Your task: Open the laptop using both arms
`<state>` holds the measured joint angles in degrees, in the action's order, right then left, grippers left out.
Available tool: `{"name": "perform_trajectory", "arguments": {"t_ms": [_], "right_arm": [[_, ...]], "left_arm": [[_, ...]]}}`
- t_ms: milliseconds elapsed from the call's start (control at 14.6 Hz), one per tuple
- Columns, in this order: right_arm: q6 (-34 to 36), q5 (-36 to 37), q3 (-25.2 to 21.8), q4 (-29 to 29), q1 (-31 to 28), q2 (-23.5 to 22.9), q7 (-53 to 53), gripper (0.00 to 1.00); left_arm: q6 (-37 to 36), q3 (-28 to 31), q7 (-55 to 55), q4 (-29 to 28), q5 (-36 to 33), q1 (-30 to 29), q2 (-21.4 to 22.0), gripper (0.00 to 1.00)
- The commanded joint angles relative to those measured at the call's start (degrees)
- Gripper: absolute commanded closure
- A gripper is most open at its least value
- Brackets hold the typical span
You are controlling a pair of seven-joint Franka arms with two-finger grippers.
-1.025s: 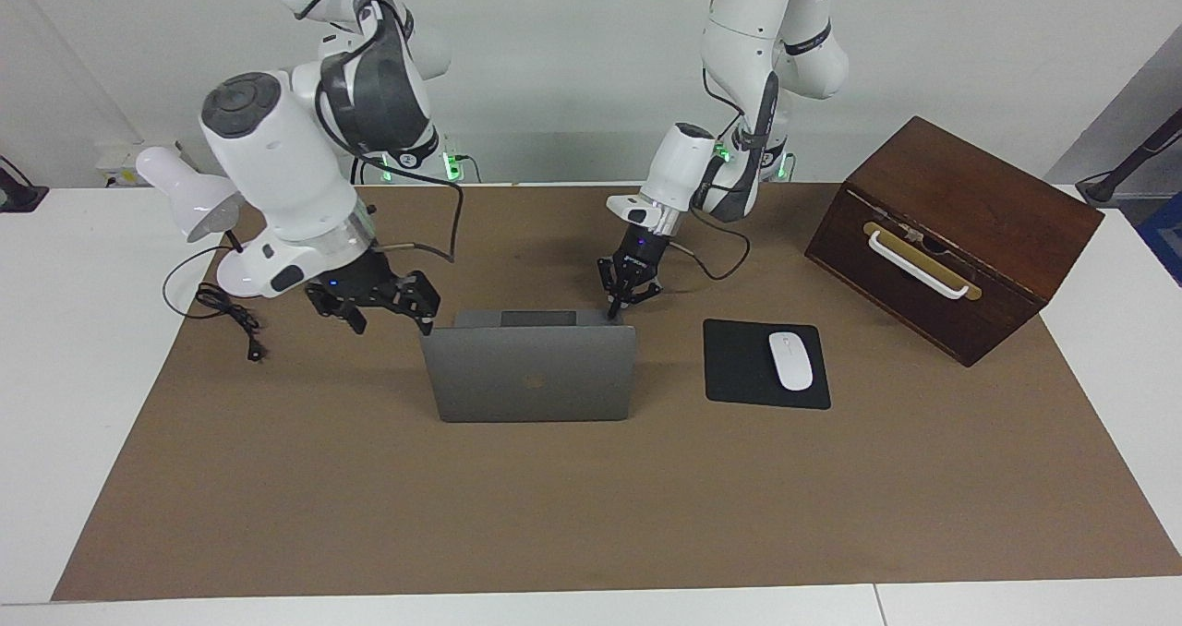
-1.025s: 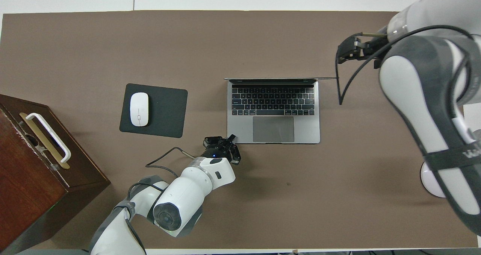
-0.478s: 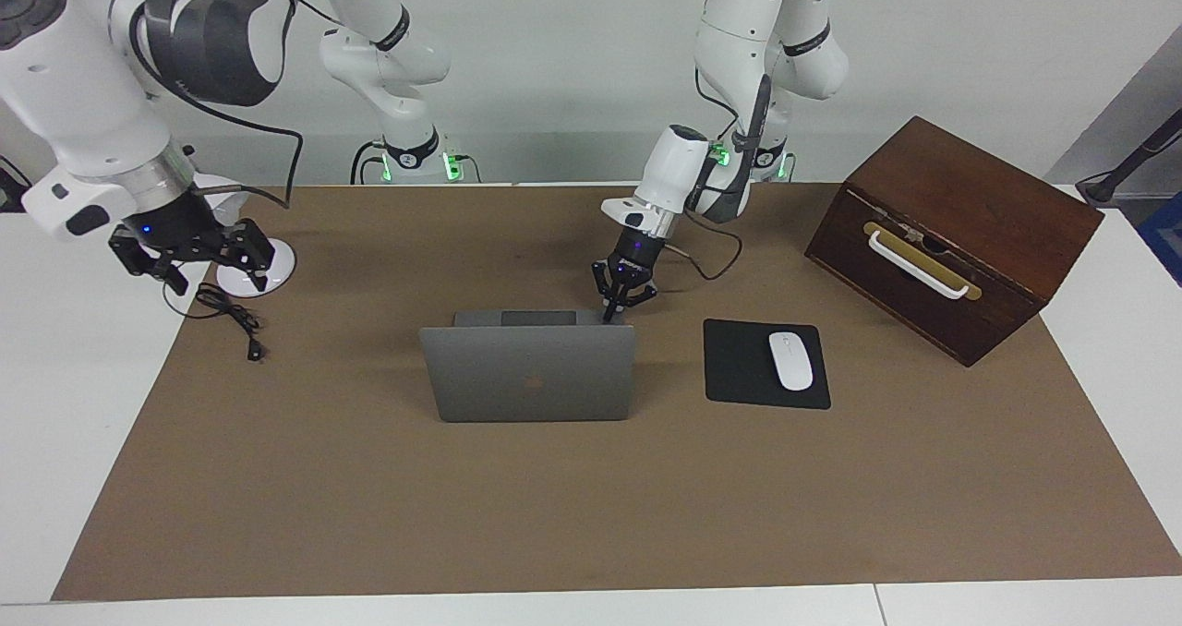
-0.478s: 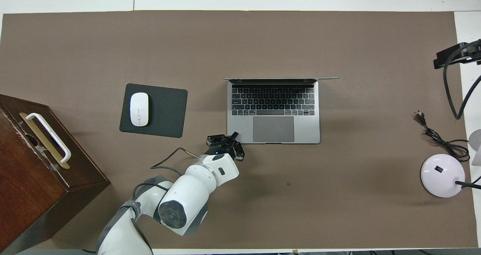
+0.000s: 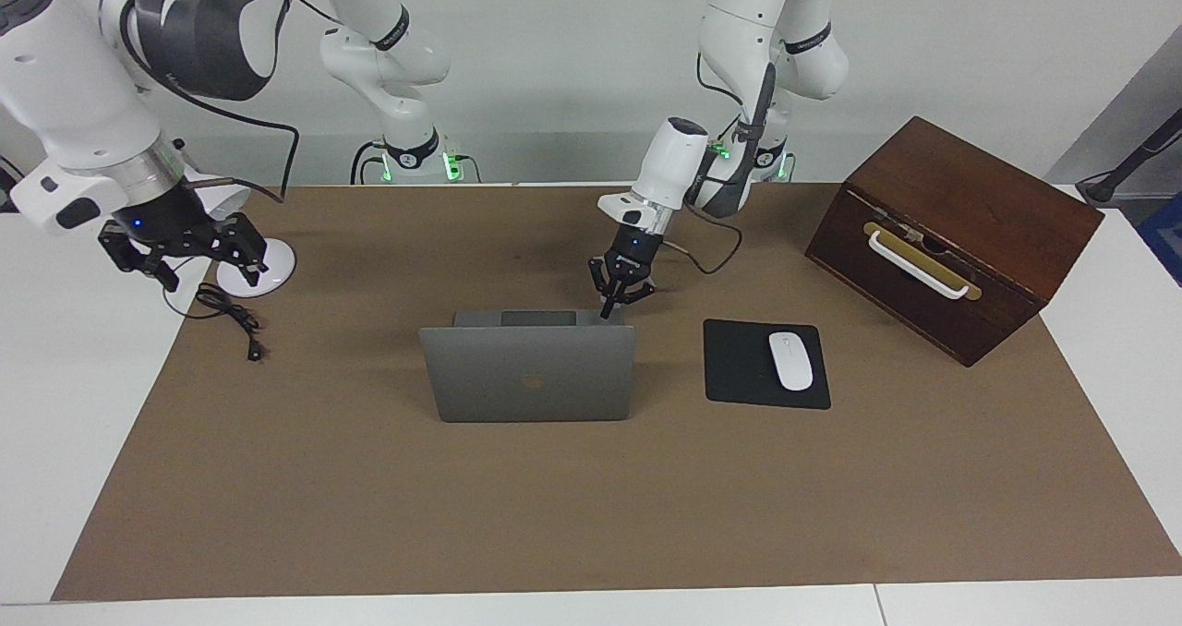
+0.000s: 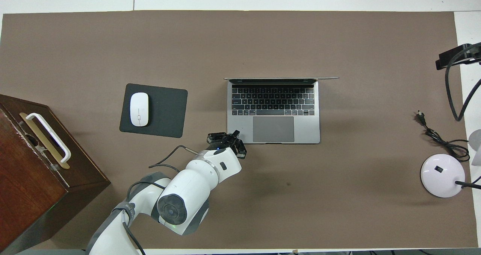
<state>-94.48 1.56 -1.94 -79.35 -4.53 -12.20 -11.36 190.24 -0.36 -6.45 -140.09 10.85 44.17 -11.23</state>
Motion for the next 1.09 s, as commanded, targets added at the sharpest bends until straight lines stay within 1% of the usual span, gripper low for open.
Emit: {"name": "perform_trajectory", "arguments": {"t_ms": [0,137,273,342,478,546,683,820,1025], "right_arm": [[0.6,-0.1,0.5,-0.5,0.0,0.4,1.2,0.00],[1.5,-3.7,0.4,-0.5,0.0,0.5,3.9,0.00],[2.1,-3.7,0.4,-0.5,0.1,0.9,5.0,0.00],[3.6,-3.7,0.5,-0.5,0.1,1.1,5.1,0.00],[5.4,-3.6,0.5,-1.1,0.2,2.1,5.5,0.00],[5.5,-3.7,0.5,-1.9,0.2,3.1,5.6,0.00],[5.5,-3.7,0.5,-2.2,0.1,3.4,5.6,0.00],[5.4,-3.7,0.5,-2.6,0.2,3.5,5.6,0.00],[5.1,-3.7,0.5,-2.7,0.1,3.5,5.6,0.00]], "left_arm": [[-7.0,0.3,0.1,-0.6,1.4,-0.1,5.1,1.00],[-13.3,0.5,0.5,-0.5,1.4,-1.8,8.5,1.00],[-20.7,0.5,0.8,0.6,1.3,-3.1,11.6,1.00],[-25.3,0.5,0.9,2.2,1.3,-4.0,12.5,1.00],[-35.3,0.5,0.9,6.6,1.0,-5.5,13.0,1.00],[-40.7,0.5,1.2,9.3,0.6,-7.1,13.3,1.00],[-49.7,0.5,2.1,14.0,0.2,-9.5,13.5,1.00],[-56.7,0.5,3.5,16.9,-2.4,-12.6,15.1,1.00],[-67.2,0.5,3.5,20.4,-2.8,-18.3,17.0,1.00]]}}
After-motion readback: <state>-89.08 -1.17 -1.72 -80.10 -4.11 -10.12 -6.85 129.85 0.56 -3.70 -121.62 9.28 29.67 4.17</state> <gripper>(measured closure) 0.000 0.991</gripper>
